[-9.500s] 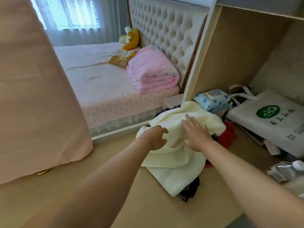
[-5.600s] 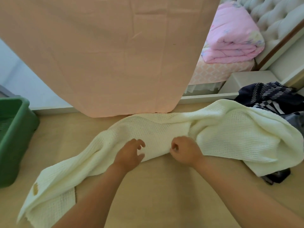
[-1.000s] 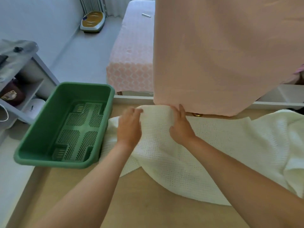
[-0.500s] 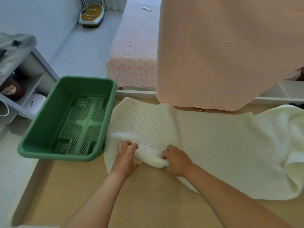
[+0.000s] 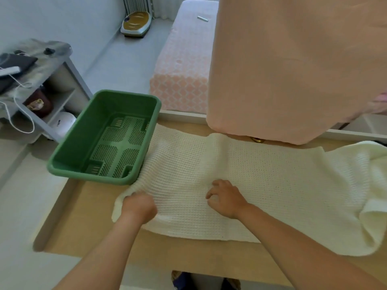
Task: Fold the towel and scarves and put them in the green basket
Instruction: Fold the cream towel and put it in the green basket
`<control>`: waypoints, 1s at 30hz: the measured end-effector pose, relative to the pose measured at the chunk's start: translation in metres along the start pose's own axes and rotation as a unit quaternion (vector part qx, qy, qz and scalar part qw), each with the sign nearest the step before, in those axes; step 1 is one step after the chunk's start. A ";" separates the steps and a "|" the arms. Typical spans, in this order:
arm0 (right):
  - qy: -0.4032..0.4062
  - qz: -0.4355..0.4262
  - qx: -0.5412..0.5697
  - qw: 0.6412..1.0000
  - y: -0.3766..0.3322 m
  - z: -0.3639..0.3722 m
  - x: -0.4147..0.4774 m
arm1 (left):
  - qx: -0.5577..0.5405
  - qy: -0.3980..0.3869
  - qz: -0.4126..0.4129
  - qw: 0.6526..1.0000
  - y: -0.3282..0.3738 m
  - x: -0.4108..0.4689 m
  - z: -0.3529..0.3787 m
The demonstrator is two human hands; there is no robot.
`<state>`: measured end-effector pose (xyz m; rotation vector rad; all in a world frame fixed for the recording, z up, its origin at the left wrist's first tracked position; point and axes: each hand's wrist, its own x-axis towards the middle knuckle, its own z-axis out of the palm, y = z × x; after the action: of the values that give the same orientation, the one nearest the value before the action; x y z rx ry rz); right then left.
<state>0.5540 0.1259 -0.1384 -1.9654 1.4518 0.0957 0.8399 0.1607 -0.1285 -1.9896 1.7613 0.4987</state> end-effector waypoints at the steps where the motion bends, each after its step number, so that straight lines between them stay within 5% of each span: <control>1: -0.005 -0.003 -0.010 1.000 -0.003 0.004 0.000 | -0.027 -0.051 -0.030 0.998 -0.001 -0.002 -0.002; 3: -0.034 0.002 -0.043 0.998 -0.008 0.014 -0.002 | -0.092 -0.072 -0.046 0.992 -0.001 -0.002 -0.004; 6: -0.089 0.026 -0.067 0.993 -0.011 0.024 -0.005 | -0.124 0.042 -0.060 0.990 0.001 0.000 0.000; 11: -0.011 0.012 -0.200 0.980 -0.024 0.018 0.004 | -0.206 0.098 -0.162 0.960 0.002 0.000 0.014; 16: 0.122 -0.075 -0.184 0.972 -0.064 0.007 0.053 | -0.303 0.091 -0.197 0.928 -0.016 0.008 0.023; 19: 0.130 -0.129 -0.197 0.963 -0.095 0.003 0.088 | -0.274 0.062 -0.182 0.942 -0.029 0.014 0.021; 23: 0.036 -0.115 -0.198 0.973 -0.130 0.004 0.125 | -0.274 -0.014 -0.116 0.955 -0.033 0.015 0.016; 27: -0.039 -0.078 -0.225 0.970 -0.138 0.015 0.136 | -0.424 -0.048 -0.007 0.905 -0.027 0.005 0.010; 30: -0.014 -0.107 -0.247 0.963 -0.130 0.021 0.133 | -0.469 -0.060 0.042 0.880 -0.023 0.000 0.004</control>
<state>0.7238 0.0482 -0.1509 -2.4977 1.2694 0.4221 0.8628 0.1654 -0.1304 -2.3658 1.6717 1.7286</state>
